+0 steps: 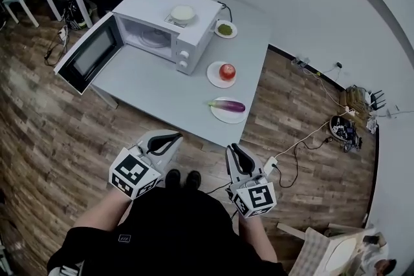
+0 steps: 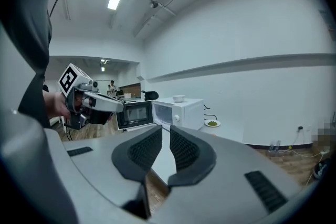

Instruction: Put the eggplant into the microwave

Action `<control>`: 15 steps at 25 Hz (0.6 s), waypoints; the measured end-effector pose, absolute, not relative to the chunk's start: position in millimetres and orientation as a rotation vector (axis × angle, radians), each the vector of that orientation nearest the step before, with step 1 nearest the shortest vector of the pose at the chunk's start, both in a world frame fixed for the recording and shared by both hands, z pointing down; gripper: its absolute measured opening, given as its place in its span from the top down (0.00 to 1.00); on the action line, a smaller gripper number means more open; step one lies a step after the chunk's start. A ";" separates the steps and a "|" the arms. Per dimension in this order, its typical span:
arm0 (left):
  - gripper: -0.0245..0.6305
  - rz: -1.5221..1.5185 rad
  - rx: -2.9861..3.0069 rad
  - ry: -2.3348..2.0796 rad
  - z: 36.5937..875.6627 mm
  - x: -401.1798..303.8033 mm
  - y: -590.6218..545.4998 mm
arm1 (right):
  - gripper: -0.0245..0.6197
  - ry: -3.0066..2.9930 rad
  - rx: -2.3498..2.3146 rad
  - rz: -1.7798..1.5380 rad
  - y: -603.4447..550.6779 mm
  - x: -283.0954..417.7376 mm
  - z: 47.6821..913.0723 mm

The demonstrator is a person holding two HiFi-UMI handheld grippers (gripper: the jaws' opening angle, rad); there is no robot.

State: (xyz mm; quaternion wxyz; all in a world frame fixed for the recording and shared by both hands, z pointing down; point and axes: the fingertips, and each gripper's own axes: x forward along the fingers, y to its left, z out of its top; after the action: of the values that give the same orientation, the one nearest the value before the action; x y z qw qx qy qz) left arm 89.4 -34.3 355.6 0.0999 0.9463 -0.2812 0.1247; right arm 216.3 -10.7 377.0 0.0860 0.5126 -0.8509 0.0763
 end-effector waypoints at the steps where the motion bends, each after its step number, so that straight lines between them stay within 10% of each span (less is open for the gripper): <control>1: 0.95 0.374 2.799 -0.823 356.6 94.1 -36.2 | 0.90 -2.526 1.530 0.228 -14.2 220.4 378.3; 15: 0.95 0.466 2.768 -0.764 411.9 146.5 -73.7 | 0.90 -2.455 1.467 0.244 -61.6 260.1 435.0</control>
State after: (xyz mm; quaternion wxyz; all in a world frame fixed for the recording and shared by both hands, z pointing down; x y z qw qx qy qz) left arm 146.5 -73.7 411.9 0.1158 0.9451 -0.2608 0.1590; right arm 260.1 -61.6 435.0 0.1353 0.5063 -0.8475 0.0843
